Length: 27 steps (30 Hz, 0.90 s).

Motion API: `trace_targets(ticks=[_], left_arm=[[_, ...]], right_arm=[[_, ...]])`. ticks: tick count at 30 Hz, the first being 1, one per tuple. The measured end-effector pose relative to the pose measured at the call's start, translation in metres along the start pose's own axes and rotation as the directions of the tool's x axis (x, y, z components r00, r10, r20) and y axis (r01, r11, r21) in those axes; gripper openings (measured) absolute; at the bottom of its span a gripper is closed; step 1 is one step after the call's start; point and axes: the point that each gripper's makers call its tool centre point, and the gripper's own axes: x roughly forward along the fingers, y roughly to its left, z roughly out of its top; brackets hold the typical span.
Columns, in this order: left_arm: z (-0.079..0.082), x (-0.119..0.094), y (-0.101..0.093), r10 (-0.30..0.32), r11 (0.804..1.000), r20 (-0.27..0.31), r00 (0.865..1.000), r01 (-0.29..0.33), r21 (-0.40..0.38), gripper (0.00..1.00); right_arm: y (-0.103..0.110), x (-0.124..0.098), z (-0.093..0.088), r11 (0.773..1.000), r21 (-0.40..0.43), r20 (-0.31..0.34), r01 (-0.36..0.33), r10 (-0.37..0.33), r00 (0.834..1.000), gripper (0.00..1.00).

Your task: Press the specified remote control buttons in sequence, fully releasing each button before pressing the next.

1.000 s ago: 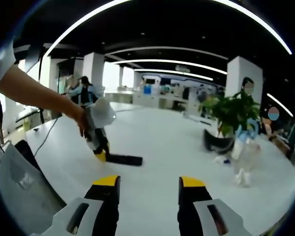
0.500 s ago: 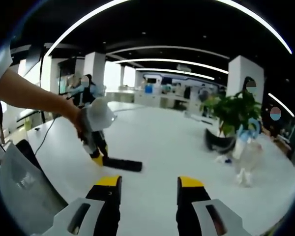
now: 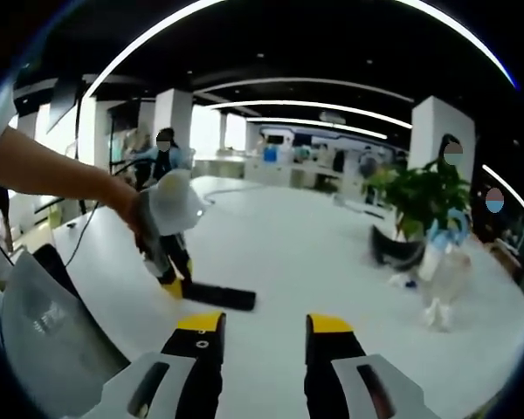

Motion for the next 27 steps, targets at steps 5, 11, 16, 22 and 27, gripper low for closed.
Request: trace_targets(ticks=[5, 11, 16, 22, 27], left_arm=[[-0.001, 0.000, -0.005, -0.003, 1.000, -0.004, 1.000, 0.003, 0.007, 0.23], [-0.003, -0.001, -0.017, -0.003, 1.000, -0.045, 0.999, 0.004, 0.026, 0.23], [-0.005, -0.002, -0.023, -0.004, 1.000, -0.053, 0.999, 0.005, 0.029, 0.23], [-0.007, -0.002, -0.030, -0.005, 1.000, -0.052, 0.999, 0.006, 0.027, 0.23], [-0.009, -0.003, -0.037, -0.004, 1.000, -0.035, 0.999, 0.004, 0.018, 0.23]], right_arm=[[0.000, 0.000, -0.002, 1.000, 0.006, -0.013, -0.001, 0.001, 1.000, 0.30], [0.000, 0.000, -0.004, 1.000, 0.003, -0.022, 0.002, -0.002, 1.000, 0.25], [-0.002, 0.000, -0.004, 1.000, -0.001, -0.021, 0.011, -0.011, 1.000, 0.24], [-0.002, -0.001, -0.005, 1.000, -0.004, -0.029, 0.014, -0.015, 0.999, 0.18], [-0.004, -0.001, -0.006, 1.000, -0.009, -0.031, 0.024, -0.025, 0.999, 0.13]])
